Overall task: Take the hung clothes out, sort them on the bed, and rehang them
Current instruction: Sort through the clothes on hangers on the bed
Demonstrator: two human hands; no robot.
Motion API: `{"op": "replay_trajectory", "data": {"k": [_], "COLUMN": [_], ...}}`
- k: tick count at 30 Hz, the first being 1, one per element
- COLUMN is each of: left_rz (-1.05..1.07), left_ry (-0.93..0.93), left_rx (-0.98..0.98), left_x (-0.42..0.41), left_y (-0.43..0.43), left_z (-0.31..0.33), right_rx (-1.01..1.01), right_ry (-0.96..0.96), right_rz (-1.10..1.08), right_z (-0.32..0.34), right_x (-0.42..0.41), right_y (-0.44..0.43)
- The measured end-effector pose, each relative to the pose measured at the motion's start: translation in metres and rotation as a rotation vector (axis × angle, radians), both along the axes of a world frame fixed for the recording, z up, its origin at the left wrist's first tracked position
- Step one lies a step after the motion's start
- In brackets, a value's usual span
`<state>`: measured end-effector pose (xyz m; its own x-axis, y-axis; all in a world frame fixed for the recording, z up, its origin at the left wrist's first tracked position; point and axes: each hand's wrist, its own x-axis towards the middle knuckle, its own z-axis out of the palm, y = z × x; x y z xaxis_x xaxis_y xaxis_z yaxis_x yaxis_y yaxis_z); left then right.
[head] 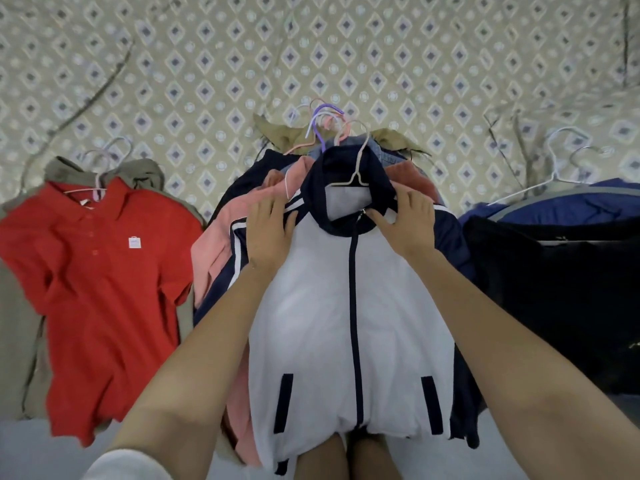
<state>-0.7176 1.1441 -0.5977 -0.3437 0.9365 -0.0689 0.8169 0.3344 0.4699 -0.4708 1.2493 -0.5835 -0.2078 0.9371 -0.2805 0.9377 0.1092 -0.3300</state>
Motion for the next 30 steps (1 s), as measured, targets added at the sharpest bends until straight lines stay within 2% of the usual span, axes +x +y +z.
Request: {"op": "replay_trajectory", "data": {"k": [4,9,16,25,30], "left_rz": [-0.047,-0.114,-0.133,-0.164,0.002], "left_ry": [-0.08,-0.141,-0.122,0.069,0.169], "left_rx": [0.023,0.054,0.176,0.44,0.465], "left_x": [0.0,0.005,0.022,0.104,0.133], "left_y": [-0.009,-0.032,-0.076,-0.227,-0.315], "left_z": [0.021,0.076,0.168,0.268,0.31], "right_rx": [-0.028,-0.052,-0.025,0.081,0.106], "right_ry": [0.088,0.152,0.274,0.239,0.409], "right_rz": [-0.059,-0.02,-0.178,-0.04,0.09], "right_z": [0.026,0.083,0.164,0.246,0.309], "right_x": [0.005,0.021,0.034,0.102,0.127], "right_y": [-0.01,-0.032,-0.087,-0.212,-0.279]}}
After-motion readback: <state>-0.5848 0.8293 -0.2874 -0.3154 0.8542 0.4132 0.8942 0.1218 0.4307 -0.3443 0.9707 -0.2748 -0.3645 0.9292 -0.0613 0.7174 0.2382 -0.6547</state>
